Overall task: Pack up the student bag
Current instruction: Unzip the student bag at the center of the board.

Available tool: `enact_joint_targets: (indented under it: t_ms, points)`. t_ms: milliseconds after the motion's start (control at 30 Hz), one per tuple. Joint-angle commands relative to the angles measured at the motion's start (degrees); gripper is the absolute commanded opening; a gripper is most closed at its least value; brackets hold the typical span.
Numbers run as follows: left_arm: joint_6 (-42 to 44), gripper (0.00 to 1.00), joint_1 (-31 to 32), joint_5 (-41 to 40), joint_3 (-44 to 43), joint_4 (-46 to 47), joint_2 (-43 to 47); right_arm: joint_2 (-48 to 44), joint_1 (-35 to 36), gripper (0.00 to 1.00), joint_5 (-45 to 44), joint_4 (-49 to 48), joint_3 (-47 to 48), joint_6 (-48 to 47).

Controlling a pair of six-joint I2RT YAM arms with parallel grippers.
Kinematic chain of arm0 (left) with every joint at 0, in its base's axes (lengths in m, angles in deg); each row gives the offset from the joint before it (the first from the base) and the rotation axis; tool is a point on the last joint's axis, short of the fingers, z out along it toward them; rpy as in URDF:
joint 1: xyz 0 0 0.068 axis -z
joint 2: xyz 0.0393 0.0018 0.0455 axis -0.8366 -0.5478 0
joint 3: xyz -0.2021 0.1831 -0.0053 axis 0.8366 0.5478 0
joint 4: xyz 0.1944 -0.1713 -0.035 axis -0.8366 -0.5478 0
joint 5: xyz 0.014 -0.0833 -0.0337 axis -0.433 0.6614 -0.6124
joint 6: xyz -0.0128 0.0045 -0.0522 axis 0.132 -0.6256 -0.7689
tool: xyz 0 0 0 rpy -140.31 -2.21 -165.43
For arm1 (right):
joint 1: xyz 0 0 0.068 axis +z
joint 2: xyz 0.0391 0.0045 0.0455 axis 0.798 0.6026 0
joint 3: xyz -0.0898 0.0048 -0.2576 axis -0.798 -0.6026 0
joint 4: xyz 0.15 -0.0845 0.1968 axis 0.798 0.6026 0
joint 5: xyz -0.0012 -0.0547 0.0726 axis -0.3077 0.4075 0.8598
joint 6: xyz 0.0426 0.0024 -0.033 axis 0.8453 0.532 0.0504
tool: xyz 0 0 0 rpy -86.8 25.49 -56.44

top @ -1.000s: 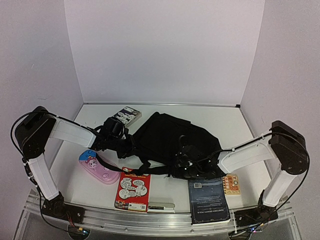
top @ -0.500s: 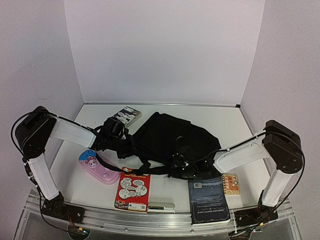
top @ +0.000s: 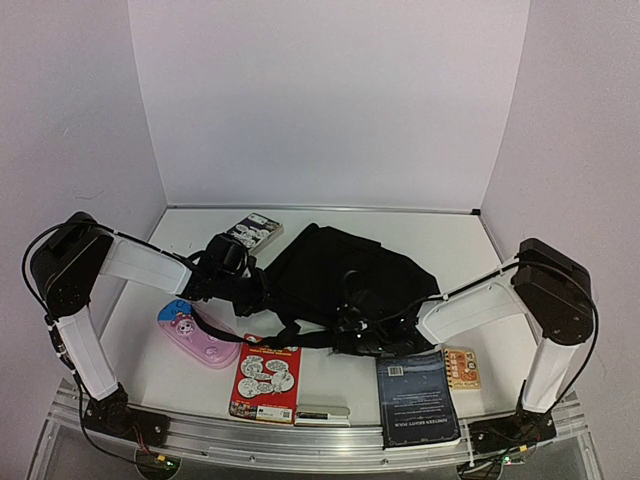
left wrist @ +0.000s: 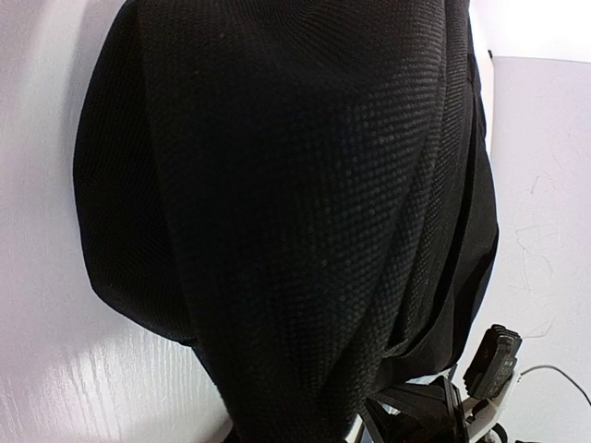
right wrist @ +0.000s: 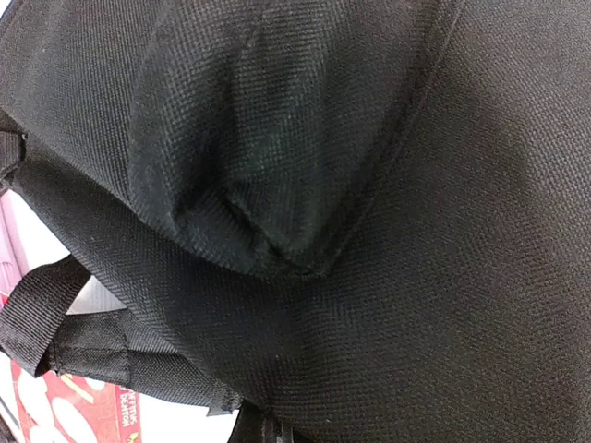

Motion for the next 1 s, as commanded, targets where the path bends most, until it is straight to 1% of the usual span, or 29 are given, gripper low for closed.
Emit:
enact_joint_targets:
  t_ms: [0,100,167,300,433,533,733,767,900,933,967]
  points:
    - [2.06,0.04,-2.18,-0.38,-1.22,-0.27,0.63,-3.85,-0.31,0.00,-2.25,2.73,-0.28,0.41]
    - [4.18,0.01,-3.87,0.01,-2.38,-1.77,0.69,-8.67,-0.32,0.00,-4.34,5.55,-2.29,0.63]
    - [6.29,0.00,-5.00,0.65,-3.18,-2.19,0.47,-11.63,-0.36,0.00,-5.16,8.94,-2.92,0.50]
    - [11.24,0.00,-8.10,2.03,-5.62,-2.97,-0.43,-15.70,-1.31,0.00,-3.05,13.49,-4.32,0.26]
    - [16.92,0.00,-10.50,2.35,-10.25,-5.16,-2.41,-18.44,-2.95,0.00,-0.65,14.47,-6.96,-0.82]
    - [20.75,0.00,-11.74,0.60,-14.92,-8.40,-4.89,-19.33,-4.76,0.00,0.96,14.66,-8.62,-1.59]
    - [25.03,0.00,-13.02,-1.47,-21.95,-10.99,-9.19,-21.06,-5.77,0.00,3.73,14.63,-9.27,-3.86]
    - [25.81,0.07,-12.99,-1.39,-22.57,-11.04,-9.33,-21.35,-5.76,0.00,4.89,14.51,-8.85,-5.13]
    - [29.40,0.55,-12.88,-2.29,-21.29,-10.01,-6.14,-23.16,-5.77,0.00,9.53,13.89,-6.23,-9.04]
    - [30.80,0.64,-12.85,-3.51,-20.38,-9.98,-4.56,-23.92,-5.76,0.00,10.28,13.84,-5.72,-9.56]
    - [32.03,0.70,-12.73,-4.97,-19.18,-10.05,-2.42,-24.60,-5.75,0.00,10.63,13.88,-5.28,-9.83]
